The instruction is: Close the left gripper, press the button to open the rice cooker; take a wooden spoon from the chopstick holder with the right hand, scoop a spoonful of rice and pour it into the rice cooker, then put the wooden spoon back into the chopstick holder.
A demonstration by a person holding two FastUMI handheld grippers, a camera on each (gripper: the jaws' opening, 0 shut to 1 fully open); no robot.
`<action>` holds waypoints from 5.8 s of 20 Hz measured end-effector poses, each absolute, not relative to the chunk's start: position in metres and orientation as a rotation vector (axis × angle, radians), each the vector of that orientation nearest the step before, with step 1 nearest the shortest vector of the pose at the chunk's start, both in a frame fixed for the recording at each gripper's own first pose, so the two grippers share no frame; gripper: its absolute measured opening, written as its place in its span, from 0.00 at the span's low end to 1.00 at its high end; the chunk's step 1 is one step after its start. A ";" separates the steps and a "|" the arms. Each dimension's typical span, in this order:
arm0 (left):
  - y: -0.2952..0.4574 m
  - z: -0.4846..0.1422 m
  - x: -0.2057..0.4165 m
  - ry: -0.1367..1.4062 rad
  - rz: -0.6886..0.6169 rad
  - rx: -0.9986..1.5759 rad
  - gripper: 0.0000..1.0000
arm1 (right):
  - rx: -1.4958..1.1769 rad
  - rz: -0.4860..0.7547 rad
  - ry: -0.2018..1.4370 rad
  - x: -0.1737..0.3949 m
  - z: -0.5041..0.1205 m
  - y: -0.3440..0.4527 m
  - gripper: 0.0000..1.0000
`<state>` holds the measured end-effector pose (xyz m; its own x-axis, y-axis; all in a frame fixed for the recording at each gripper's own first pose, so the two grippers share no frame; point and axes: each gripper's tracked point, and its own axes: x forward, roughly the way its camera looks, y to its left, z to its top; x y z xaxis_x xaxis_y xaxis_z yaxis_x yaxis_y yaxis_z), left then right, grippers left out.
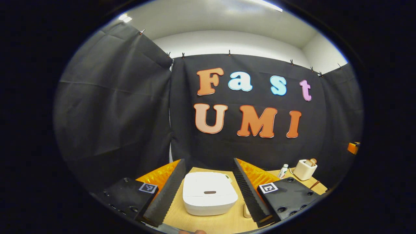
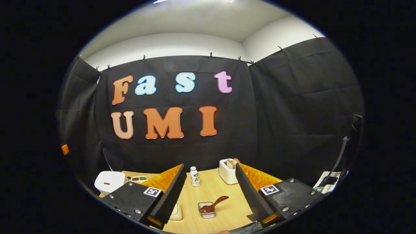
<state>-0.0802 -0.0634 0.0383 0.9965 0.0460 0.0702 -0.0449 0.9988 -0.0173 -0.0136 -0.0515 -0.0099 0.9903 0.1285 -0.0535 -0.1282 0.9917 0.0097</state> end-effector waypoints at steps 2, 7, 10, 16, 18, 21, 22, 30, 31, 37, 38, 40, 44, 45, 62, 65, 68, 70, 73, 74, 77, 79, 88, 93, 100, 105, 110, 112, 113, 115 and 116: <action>-0.059 0.035 -0.078 -0.055 0.038 -0.022 0.97 | -0.002 0.121 0.051 -0.015 -0.009 -0.050 0.95; -0.056 0.019 -0.066 0.013 0.018 -0.065 0.98 | -0.026 0.140 0.072 -0.017 -0.016 -0.040 0.95; -0.053 0.013 -0.064 0.026 0.015 -0.065 0.97 | -0.042 0.159 0.085 -0.015 -0.020 -0.032 0.95; -0.053 0.015 -0.061 0.030 0.033 -0.012 0.58 | -0.045 0.185 0.093 -0.012 -0.025 -0.027 0.95; -0.058 0.011 -0.060 0.038 0.025 -0.005 0.36 | -0.044 0.188 0.100 -0.010 -0.027 -0.027 0.95; -0.065 0.015 -0.055 0.045 -0.019 -0.033 0.05 | -0.038 0.187 0.101 -0.010 -0.027 -0.029 0.95; -0.063 0.010 -0.049 0.055 -0.012 -0.023 0.05 | -0.037 0.185 0.101 -0.008 -0.027 -0.029 0.95; -0.075 -0.026 -0.015 0.258 -0.169 -0.032 0.04 | -0.028 0.197 0.126 -0.006 -0.038 -0.027 0.95; -0.074 -0.033 -0.009 0.289 -0.182 -0.036 0.04 | -0.026 0.199 0.131 -0.005 -0.039 -0.027 0.95; -0.077 -0.099 0.048 0.490 -0.206 -0.057 0.05 | -0.013 0.210 0.163 -0.004 -0.053 -0.020 0.95; -0.075 -0.109 0.058 0.513 -0.200 -0.055 0.05 | -0.017 0.208 0.169 -0.004 -0.057 -0.021 0.95; -0.076 -0.133 0.073 0.556 -0.198 -0.046 0.04 | -0.027 0.204 0.181 -0.004 -0.062 -0.022 0.95; -0.073 -0.175 0.099 0.635 -0.187 -0.050 0.05 | -0.032 0.199 0.201 -0.003 -0.069 -0.021 0.95; -0.071 -0.183 0.103 0.651 -0.179 -0.046 0.05 | -0.035 0.196 0.204 -0.002 -0.071 -0.020 0.95; -0.078 -0.240 0.122 0.791 -0.186 -0.086 0.05 | -0.066 0.215 0.257 0.002 -0.089 0.001 0.95; -0.076 -0.245 0.131 0.785 -0.176 -0.133 0.05 | -0.049 0.229 0.269 -0.001 -0.093 0.006 0.95; -0.074 -0.246 0.128 0.778 -0.170 -0.063 0.05 | -0.037 0.236 0.265 -0.004 -0.091 0.007 0.95; -0.077 -0.245 0.130 0.779 -0.153 -0.042 0.05 | -0.028 0.229 0.257 -0.006 -0.089 0.003 0.95; -0.079 -0.241 0.133 0.782 -0.169 -0.151 0.06 | -0.006 0.224 0.277 -0.011 -0.096 -0.001 0.95; -0.075 -0.239 0.132 0.780 -0.170 -0.171 0.06 | -0.003 0.225 0.284 -0.012 -0.097 -0.001 0.95; -0.068 -0.203 0.134 0.691 -0.140 -0.192 0.05 | -0.010 0.216 0.279 -0.013 -0.092 -0.007 0.95; -0.059 -0.160 0.136 0.560 -0.082 -0.112 0.04 | -0.009 0.219 0.258 -0.015 -0.082 -0.006 0.95; -0.037 -0.032 0.074 0.204 0.065 -0.021 1.00 | -0.023 0.237 0.229 -0.020 -0.073 -0.006 0.95; -0.007 0.009 0.040 0.076 0.153 -0.013 0.98 | -0.049 0.229 0.197 -0.013 -0.062 -0.011 0.95; 0.018 0.013 0.014 0.039 0.211 -0.021 0.98 | -0.059 0.179 0.195 0.012 -0.081 -0.027 0.95; 0.018 0.005 0.009 0.030 0.204 -0.029 0.98 | 0.006 0.151 0.249 0.038 -0.131 -0.043 0.95; 0.005 0.001 0.012 0.027 0.185 -0.023 0.98 | 0.120 0.117 0.341 0.072 -0.200 -0.058 0.95; -0.002 0.001 0.012 0.023 0.182 -0.022 0.98 | 0.177 0.110 0.384 0.084 -0.227 -0.061 0.95; -0.007 -0.001 0.013 0.025 0.177 -0.027 0.98 | 0.212 0.104 0.407 0.091 -0.240 -0.064 0.95; -0.014 -0.005 0.011 0.033 0.174 -0.014 0.98 | 0.295 0.085 0.437 0.103 -0.261 -0.067 0.95; -0.016 -0.007 0.012 0.033 0.179 0.005 0.98 | 0.329 0.073 0.446 0.110 -0.271 -0.070 0.95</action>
<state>0.0119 -0.0165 -0.0067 0.9835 0.1778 -0.0322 -0.1776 0.9841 0.0082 0.1097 -0.0705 -0.2710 0.9005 0.1405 -0.4115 0.0026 0.9446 0.3282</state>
